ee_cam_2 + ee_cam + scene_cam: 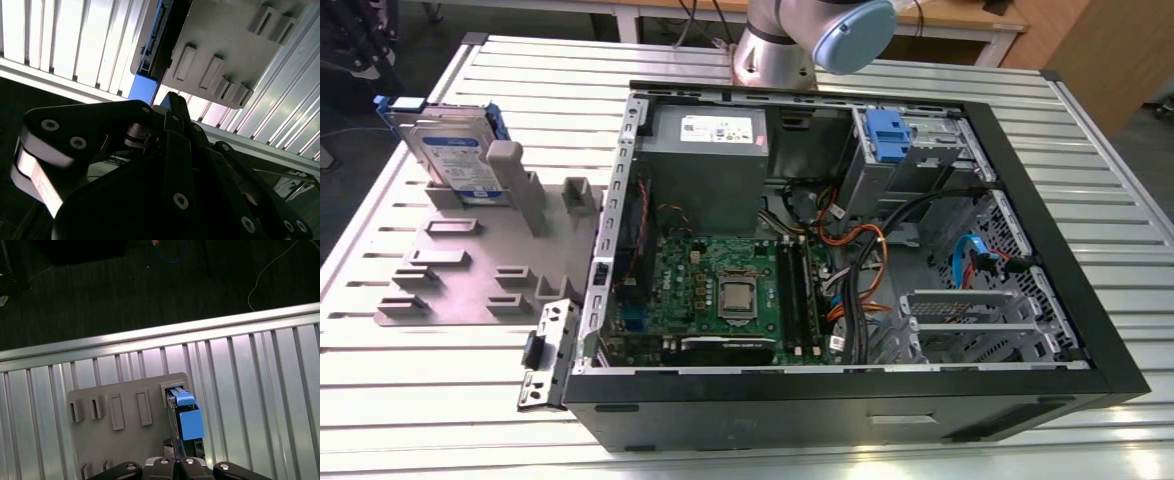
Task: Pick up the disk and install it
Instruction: 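Pick up the disk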
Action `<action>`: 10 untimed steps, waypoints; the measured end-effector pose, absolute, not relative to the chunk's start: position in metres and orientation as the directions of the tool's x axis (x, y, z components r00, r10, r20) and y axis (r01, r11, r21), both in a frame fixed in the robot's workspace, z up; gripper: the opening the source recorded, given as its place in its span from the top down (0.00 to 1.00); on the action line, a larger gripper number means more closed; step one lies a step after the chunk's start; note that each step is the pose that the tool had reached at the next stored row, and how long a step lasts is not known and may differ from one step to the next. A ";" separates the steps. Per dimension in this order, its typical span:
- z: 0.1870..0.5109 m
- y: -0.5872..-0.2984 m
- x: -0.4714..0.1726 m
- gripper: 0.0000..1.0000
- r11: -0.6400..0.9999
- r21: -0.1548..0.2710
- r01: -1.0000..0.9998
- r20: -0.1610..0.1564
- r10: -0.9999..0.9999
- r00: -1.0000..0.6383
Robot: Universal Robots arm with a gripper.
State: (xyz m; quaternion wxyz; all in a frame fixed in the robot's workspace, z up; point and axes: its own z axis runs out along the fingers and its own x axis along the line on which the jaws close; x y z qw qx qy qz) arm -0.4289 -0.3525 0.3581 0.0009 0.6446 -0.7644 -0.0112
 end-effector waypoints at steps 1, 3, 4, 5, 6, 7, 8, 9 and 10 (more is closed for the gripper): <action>0.358 -0.353 -0.429 0.89 0.169 0.018 -0.985 -0.013 -0.986 -0.169; 0.358 -0.353 -0.429 0.89 0.169 0.018 -0.985 -0.013 -0.986 -0.169; 0.358 -0.353 -0.429 0.89 0.169 0.018 -0.985 -0.013 -0.986 -0.169; 0.358 -0.353 -0.429 0.89 0.169 0.018 -0.985 -0.013 -0.986 -0.169; 0.358 -0.353 -0.429 0.89 0.169 0.017 -0.986 -0.014 -0.986 -0.169; 0.357 -0.353 -0.429 0.83 0.169 0.015 -0.986 -0.015 -0.986 -0.169; 0.356 -0.353 -0.429 0.83 0.169 0.013 -0.986 -0.018 -0.985 -0.169; 0.355 -0.353 -0.430 0.76 0.169 0.012 -0.986 -0.022 -0.985 -0.169; 0.355 -0.353 -0.431 0.71 0.168 0.012 -0.986 -0.029 -0.985 -0.169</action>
